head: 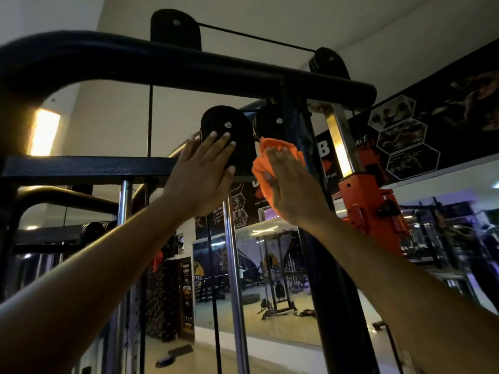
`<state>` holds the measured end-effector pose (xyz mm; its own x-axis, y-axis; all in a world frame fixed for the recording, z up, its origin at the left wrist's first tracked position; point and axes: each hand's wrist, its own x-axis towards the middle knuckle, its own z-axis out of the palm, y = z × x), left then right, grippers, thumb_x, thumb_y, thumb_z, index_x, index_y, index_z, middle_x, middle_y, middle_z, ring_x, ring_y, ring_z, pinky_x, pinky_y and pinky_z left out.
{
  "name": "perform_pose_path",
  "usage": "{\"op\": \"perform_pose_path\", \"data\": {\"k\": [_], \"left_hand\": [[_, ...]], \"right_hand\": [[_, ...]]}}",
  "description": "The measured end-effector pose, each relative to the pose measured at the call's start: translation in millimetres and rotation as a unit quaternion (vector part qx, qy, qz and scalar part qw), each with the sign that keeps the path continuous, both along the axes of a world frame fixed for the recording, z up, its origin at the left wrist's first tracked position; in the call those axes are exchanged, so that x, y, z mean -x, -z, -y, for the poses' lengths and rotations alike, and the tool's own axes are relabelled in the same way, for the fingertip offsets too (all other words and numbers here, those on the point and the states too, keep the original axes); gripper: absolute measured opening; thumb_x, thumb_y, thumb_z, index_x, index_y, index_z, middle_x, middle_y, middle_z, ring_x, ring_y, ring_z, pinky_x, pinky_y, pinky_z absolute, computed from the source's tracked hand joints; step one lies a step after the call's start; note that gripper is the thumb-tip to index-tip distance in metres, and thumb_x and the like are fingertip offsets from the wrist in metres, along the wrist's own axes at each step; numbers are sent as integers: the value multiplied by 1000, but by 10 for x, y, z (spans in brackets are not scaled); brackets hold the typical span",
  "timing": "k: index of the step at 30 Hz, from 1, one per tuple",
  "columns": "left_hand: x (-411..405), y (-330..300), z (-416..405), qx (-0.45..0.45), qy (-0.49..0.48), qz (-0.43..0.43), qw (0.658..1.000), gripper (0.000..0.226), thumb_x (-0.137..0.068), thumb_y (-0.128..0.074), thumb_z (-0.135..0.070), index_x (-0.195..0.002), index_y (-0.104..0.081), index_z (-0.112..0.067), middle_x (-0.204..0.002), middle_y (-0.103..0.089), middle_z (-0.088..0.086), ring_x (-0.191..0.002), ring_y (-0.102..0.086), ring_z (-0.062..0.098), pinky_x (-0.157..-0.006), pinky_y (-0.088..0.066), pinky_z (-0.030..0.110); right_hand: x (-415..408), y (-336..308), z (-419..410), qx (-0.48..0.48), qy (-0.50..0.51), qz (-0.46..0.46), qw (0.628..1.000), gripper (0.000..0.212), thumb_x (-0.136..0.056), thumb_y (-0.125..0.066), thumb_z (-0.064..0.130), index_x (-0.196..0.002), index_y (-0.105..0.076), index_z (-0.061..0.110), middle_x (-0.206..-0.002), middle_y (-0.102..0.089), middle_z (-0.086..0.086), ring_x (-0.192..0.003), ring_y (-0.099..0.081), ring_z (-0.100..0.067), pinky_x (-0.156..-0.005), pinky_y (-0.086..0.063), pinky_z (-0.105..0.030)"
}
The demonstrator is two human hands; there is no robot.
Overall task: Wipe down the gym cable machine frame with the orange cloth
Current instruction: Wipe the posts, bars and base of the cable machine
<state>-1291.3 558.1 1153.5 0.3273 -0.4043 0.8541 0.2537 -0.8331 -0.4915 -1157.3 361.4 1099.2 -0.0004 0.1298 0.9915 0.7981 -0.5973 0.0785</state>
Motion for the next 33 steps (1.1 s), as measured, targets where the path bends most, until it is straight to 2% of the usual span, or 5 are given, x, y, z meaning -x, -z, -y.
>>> {"op": "perform_pose_path", "data": {"k": [7,14,19,25,33], "left_hand": [[-92,42,34,11,4,-1,1000,73,-108,-13,-53,-171,-15,-17,-180,-7,4,-166,6,19,-134,4,52],[-190,59,164,7,-15,-22,1000,76,-105,-13,-55,-172,-9,-19,-180,-2,1,-166,10,20,-134,8,53],[-249,107,191,7,-13,-13,1000,76,-105,-14,-53,-172,-8,-18,-181,-1,2,-166,10,22,-133,10,52],[-261,106,180,-2,-17,-17,1000,78,-104,-12,-55,-172,-7,-17,-181,-1,3,-166,10,23,-134,7,55],[-290,101,327,-14,29,-65,997,77,-104,-14,-55,-172,-17,-21,-180,-14,2,-167,0,20,-134,5,52]], "right_hand": [[143,105,-237,-23,-27,-19,999,63,-114,-22,48,-172,-22,24,-180,-19,-2,-168,-3,-24,-136,-9,-49],[-133,21,387,23,99,52,993,60,-112,-46,34,-168,-36,16,-173,-35,-11,-163,-26,-35,-129,-32,-55],[51,90,26,10,10,-7,1000,59,-116,-38,42,-171,-26,23,-179,-22,-3,-168,-10,-28,-132,-18,-51],[13,68,562,99,125,6,987,58,-114,-48,32,-168,-34,17,-175,-30,-6,-164,-23,-30,-121,-46,-50],[237,-42,781,-50,-6,-51,997,52,-116,-44,28,-167,-37,17,-175,-32,-5,-162,-28,-26,-125,-31,-42]]}}
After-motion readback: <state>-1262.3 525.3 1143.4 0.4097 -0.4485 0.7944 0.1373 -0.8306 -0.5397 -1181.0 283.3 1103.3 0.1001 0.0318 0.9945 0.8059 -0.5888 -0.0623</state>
